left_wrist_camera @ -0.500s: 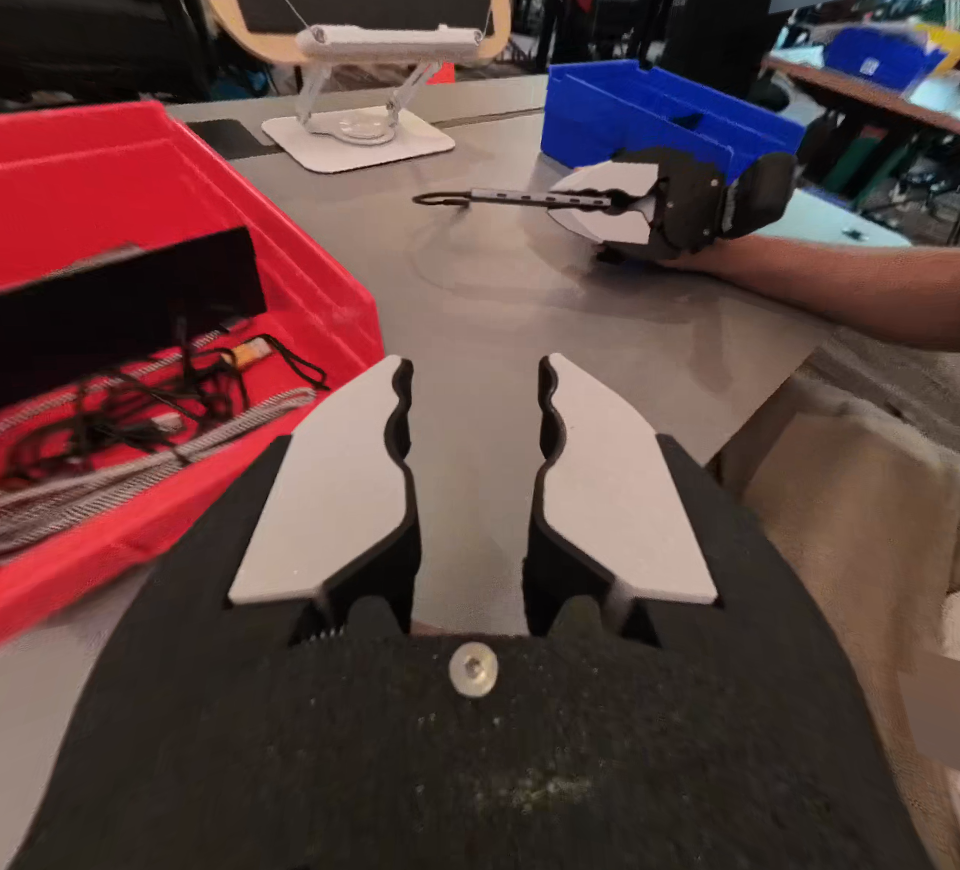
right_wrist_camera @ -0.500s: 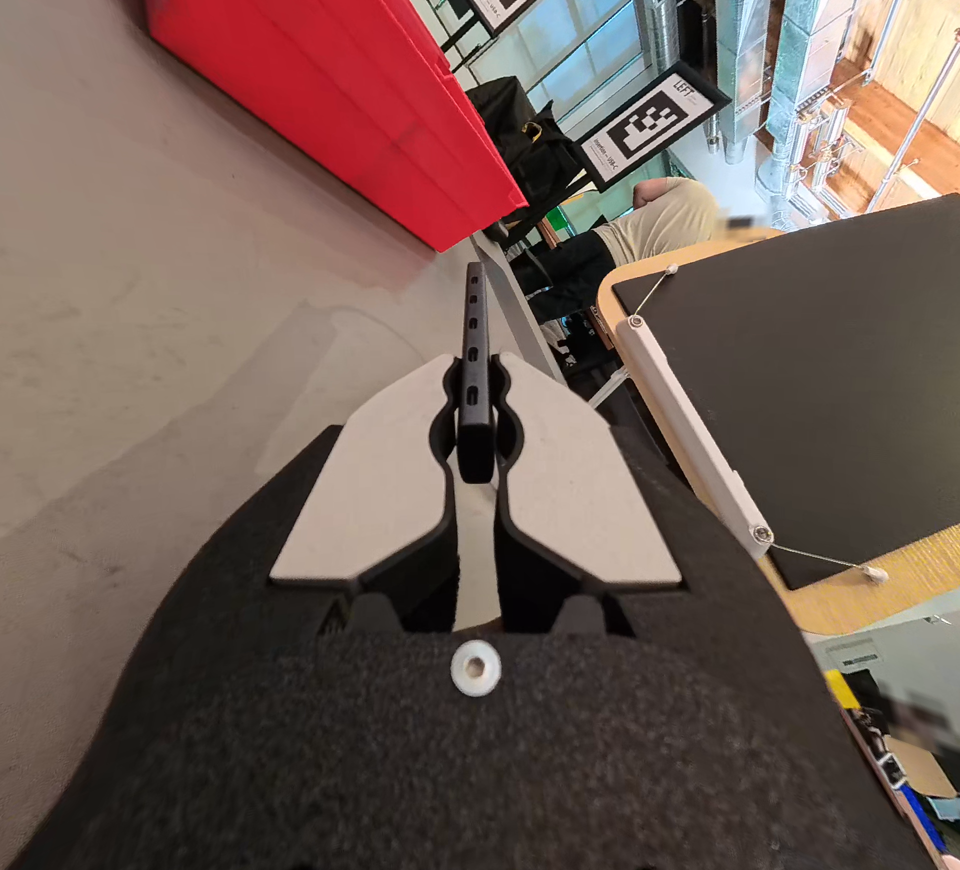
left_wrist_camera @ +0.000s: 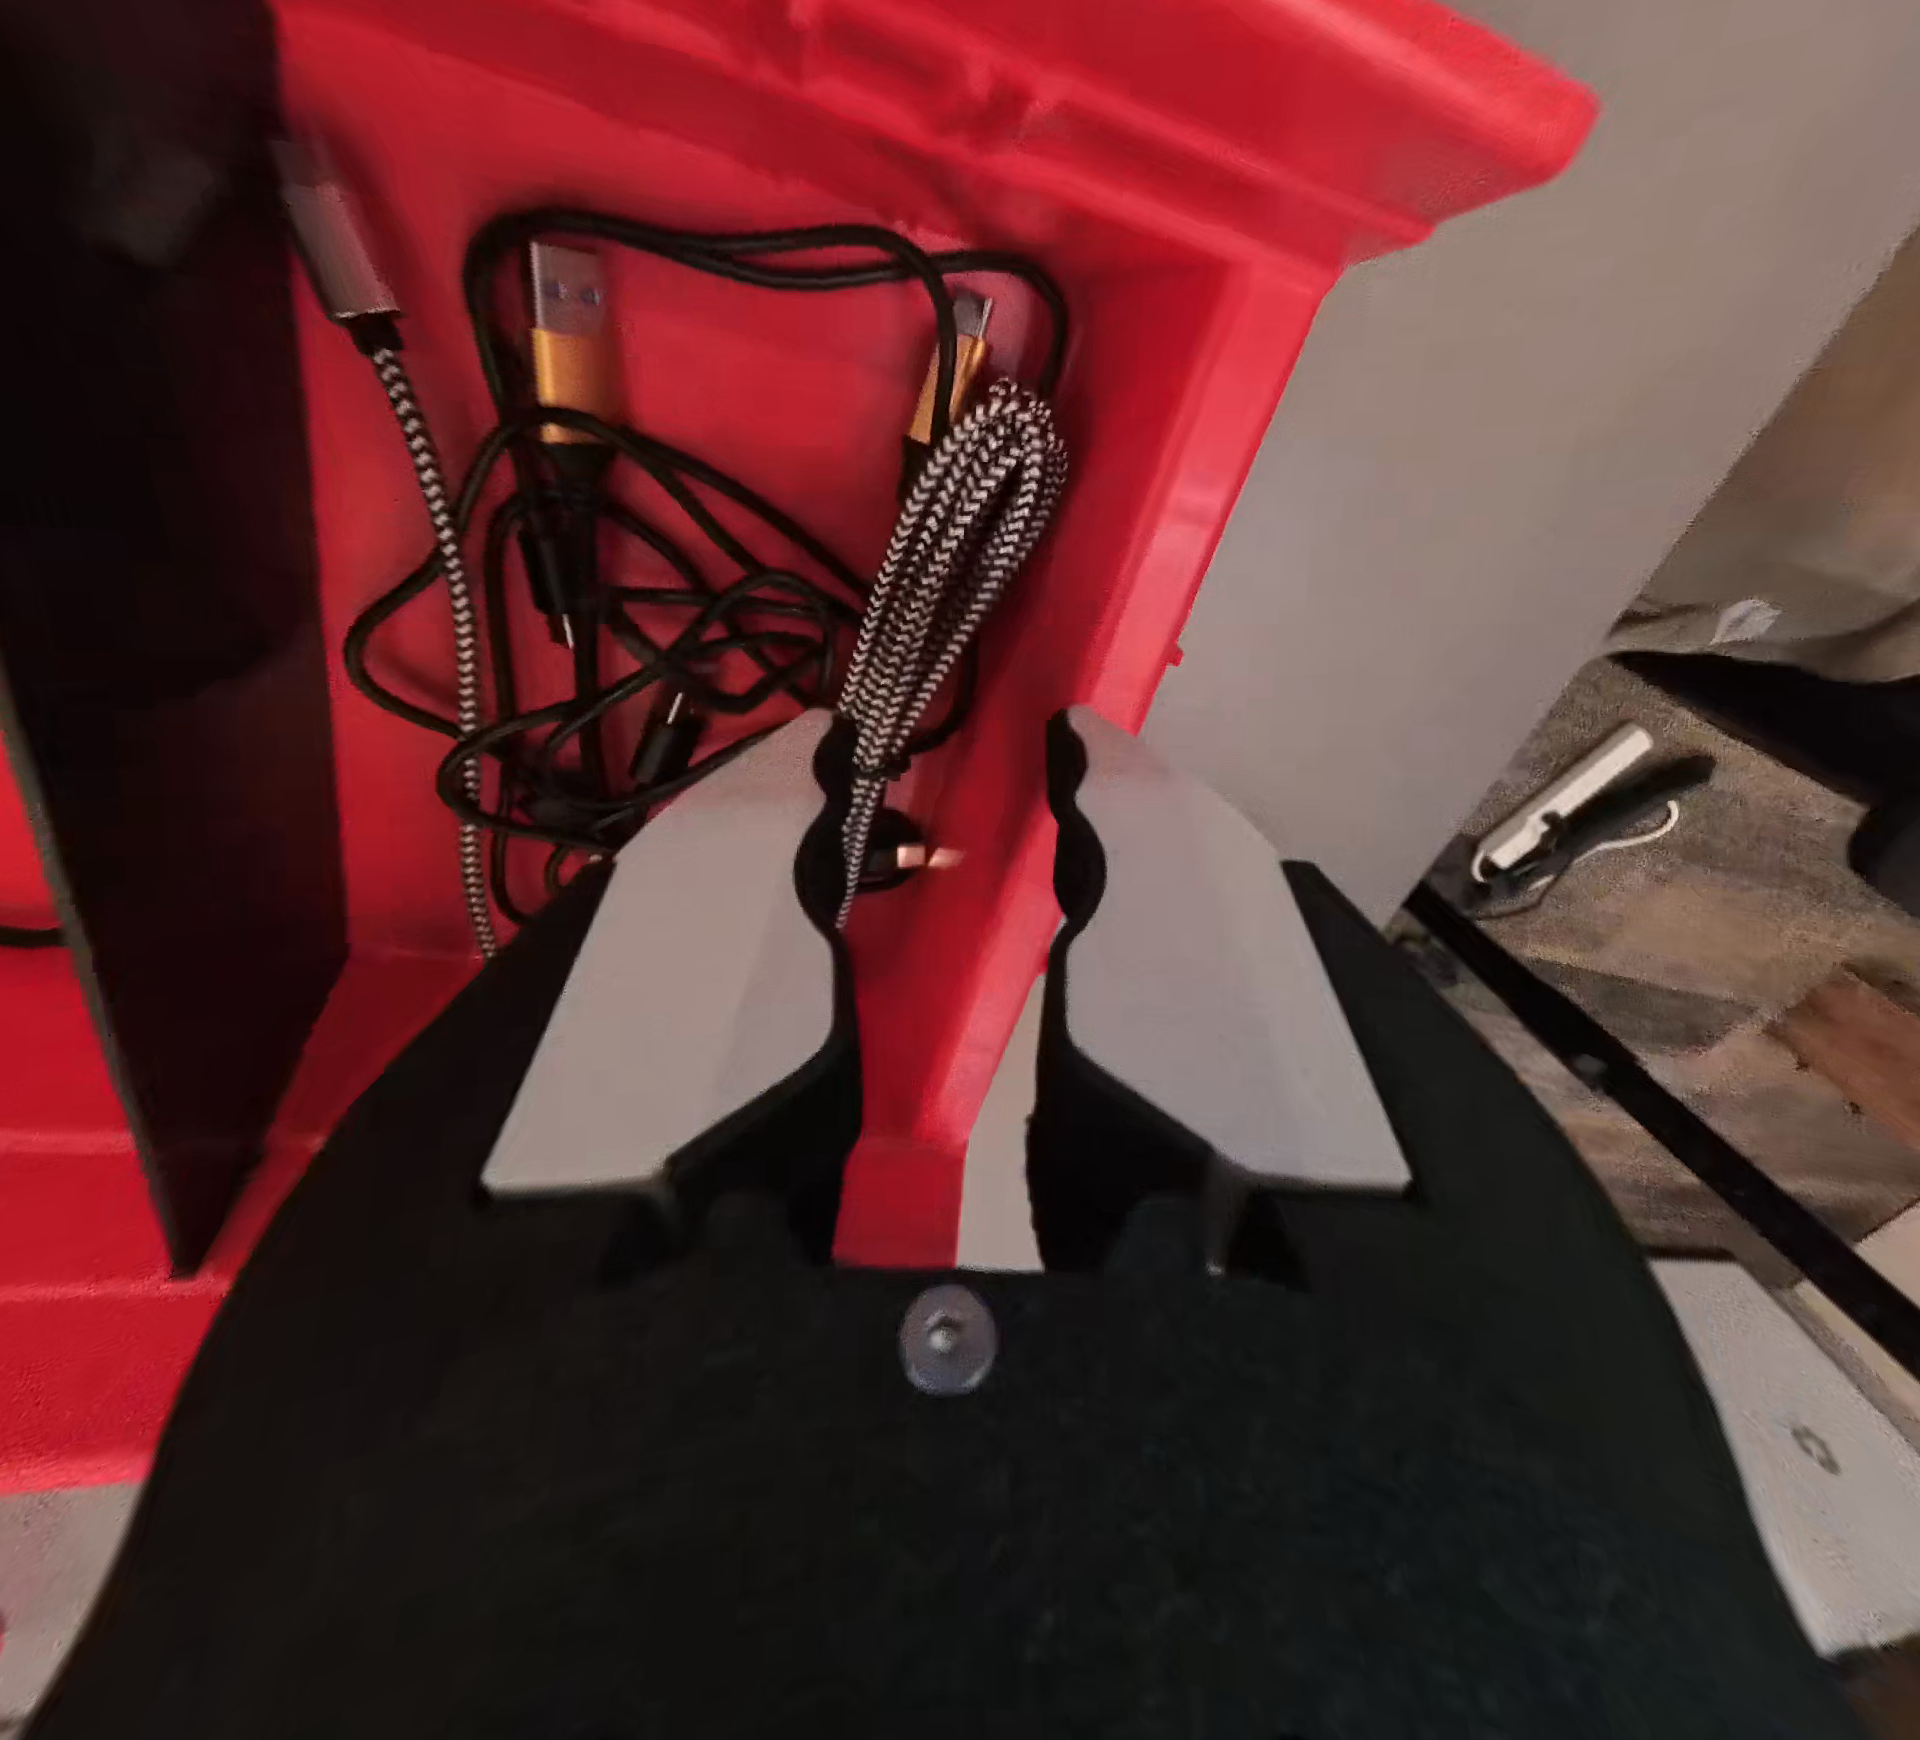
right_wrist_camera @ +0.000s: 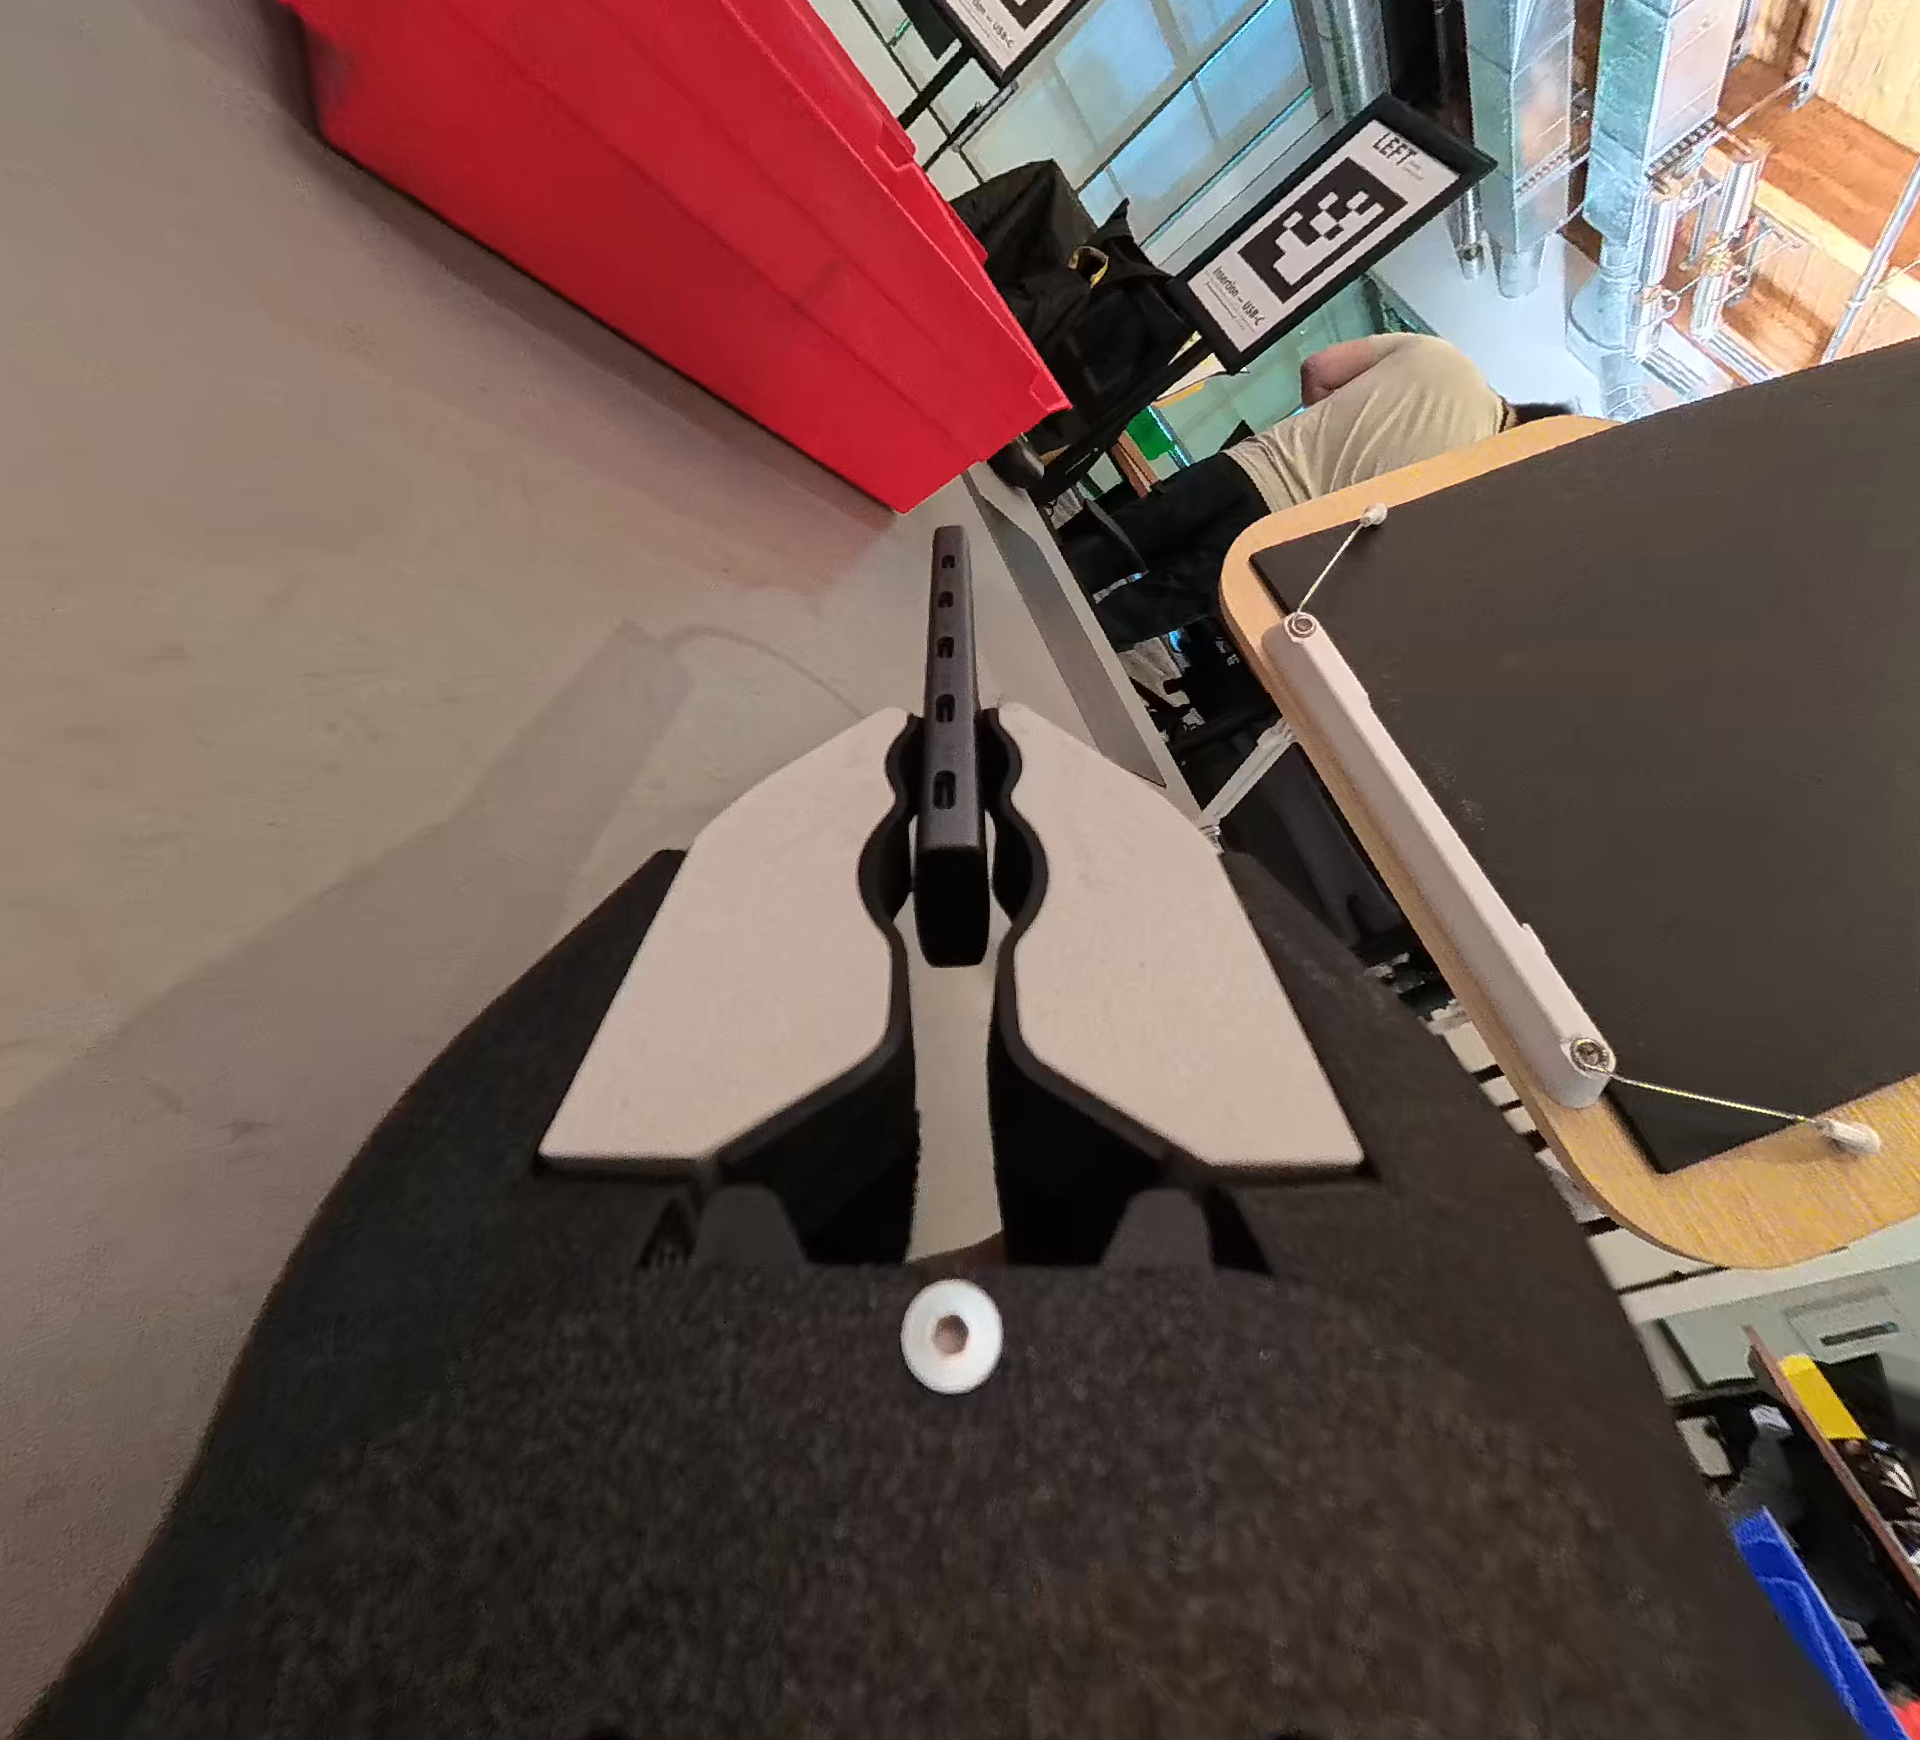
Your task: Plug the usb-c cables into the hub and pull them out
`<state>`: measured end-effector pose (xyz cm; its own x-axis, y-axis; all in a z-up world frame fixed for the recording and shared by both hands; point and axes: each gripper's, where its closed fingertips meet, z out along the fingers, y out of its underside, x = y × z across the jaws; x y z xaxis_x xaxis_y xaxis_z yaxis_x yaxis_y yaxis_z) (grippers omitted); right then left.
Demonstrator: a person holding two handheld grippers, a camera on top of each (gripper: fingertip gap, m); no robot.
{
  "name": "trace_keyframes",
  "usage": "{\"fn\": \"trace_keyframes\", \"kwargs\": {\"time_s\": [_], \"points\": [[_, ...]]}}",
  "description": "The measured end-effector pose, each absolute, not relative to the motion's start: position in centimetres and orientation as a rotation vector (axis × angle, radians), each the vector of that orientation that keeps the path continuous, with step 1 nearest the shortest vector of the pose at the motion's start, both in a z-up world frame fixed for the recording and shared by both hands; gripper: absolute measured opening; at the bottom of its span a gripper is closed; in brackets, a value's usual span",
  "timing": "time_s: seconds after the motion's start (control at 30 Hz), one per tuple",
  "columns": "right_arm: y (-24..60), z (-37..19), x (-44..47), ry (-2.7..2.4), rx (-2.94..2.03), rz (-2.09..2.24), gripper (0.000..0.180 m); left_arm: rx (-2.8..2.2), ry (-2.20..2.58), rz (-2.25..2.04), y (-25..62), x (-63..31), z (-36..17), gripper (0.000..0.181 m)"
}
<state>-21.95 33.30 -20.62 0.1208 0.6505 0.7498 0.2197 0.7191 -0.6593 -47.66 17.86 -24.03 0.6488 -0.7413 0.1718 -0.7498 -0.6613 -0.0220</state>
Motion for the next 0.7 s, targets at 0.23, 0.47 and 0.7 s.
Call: {"fn": "trace_keyframes", "kwargs": {"time_s": [0.23,0.47,0.7], "points": [[33.4,-20.7,-22.0,-1.453,-0.780,0.381,0.010,2.679,-1.306,0.066,17.9,-50.2,-27.6,0.032],[33.7,-20.5,-21.9,-1.439,-0.793,0.388,0.010,2.790,-1.345,0.078,17.9,-49.8,-24.5,0.013],[34.0,-20.0,-21.7,-1.405,-0.803,0.389,0.009,3.070,-1.304,0.145,17.8,-48.4,-18.5,0.011]]}}
